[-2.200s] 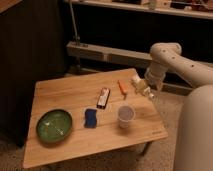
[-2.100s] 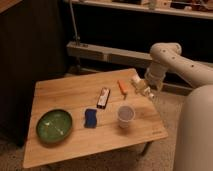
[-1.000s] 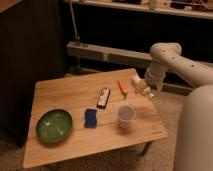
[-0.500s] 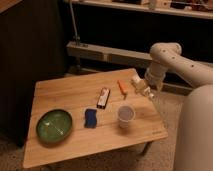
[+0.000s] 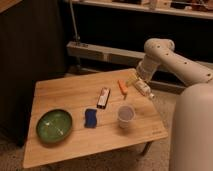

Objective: Place the pepper on the white sponge

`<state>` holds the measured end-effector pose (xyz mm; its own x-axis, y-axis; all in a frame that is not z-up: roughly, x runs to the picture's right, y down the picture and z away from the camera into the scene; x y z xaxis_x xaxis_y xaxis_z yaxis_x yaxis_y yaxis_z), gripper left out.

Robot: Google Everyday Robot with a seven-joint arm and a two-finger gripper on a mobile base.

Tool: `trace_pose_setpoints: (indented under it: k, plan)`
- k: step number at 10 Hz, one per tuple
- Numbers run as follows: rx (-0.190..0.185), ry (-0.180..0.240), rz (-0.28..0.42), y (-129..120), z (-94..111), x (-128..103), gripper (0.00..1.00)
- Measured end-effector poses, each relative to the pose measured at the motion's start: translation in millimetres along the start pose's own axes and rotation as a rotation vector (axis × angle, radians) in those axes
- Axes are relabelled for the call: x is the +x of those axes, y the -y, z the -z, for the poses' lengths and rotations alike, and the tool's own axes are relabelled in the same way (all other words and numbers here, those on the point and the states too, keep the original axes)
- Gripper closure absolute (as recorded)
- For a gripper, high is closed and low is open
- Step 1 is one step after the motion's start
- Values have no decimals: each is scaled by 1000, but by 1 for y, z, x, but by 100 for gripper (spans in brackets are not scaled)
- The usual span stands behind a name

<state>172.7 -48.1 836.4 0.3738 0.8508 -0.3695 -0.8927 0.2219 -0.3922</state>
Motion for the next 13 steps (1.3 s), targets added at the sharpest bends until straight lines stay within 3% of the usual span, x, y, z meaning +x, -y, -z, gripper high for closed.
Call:
trace_pose_setpoints:
  k: [1, 3, 4, 6, 9, 13]
  plan:
    - [-8, 74, 36, -4, -4, -6, 20]
    - [11, 201, 82, 0, -10, -3, 20]
    - [17, 285, 120, -9, -13, -7, 20]
    - [25, 344, 141, -11, -12, -4, 20]
    - [40, 290, 160, -15, -20, -15, 20]
    - [56, 155, 188, -28, -56, -36, 20]
